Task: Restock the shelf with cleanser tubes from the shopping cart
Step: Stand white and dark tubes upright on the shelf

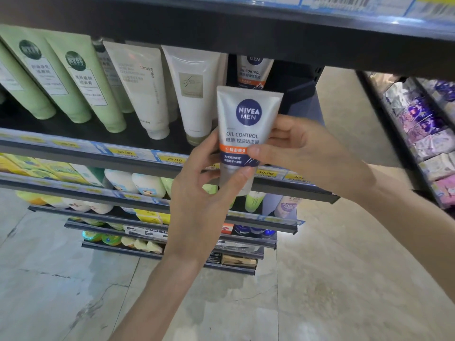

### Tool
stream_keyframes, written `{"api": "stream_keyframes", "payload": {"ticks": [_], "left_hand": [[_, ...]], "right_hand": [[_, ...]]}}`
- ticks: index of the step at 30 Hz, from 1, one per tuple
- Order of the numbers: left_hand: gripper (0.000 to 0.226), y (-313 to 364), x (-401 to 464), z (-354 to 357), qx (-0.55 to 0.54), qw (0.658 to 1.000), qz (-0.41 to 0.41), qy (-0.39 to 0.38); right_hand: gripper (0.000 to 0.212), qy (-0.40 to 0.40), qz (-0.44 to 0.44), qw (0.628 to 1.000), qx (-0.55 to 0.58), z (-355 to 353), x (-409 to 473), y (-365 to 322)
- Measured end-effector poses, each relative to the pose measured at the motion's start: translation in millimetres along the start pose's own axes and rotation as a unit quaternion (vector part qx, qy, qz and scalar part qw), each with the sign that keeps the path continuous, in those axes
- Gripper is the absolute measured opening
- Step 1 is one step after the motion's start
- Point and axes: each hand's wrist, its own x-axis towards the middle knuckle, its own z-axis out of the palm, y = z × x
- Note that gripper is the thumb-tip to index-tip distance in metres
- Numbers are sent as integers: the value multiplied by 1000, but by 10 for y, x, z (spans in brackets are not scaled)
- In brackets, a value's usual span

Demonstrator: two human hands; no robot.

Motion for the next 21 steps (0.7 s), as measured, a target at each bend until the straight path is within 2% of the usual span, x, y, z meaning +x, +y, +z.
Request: {"api": "stream_keyframes", "payload": {"ticks": [2, 4, 6, 9, 12, 17, 21], "left_hand": [[54, 1, 15, -23, 22, 1000, 9, 10], [45, -53, 18, -118, 120, 991, 40, 39], [35, -174, 27, -258, 267, 956, 93, 76], [29, -362, 57, -404, 384, 910, 135, 75], [28, -440, 59, -425, 385, 909, 146, 65], [27, -473, 49, -412, 366, 915, 157, 64], [28, -505, 34, -407, 349, 920, 164, 66]], "right_hand": [[28, 32, -7, 999, 40, -30, 27, 9], [25, 88, -5, 991, 96, -104, 97, 53], [24, 144, -3, 983, 116, -197, 226, 128], [25, 194, -13, 981, 24, -271, 447, 302], [29, 194, -19, 978, -79, -245, 608, 432], [44, 190, -12, 976, -107, -211, 723, 549], [45, 176, 17, 971, -161, -188, 732, 639]]}}
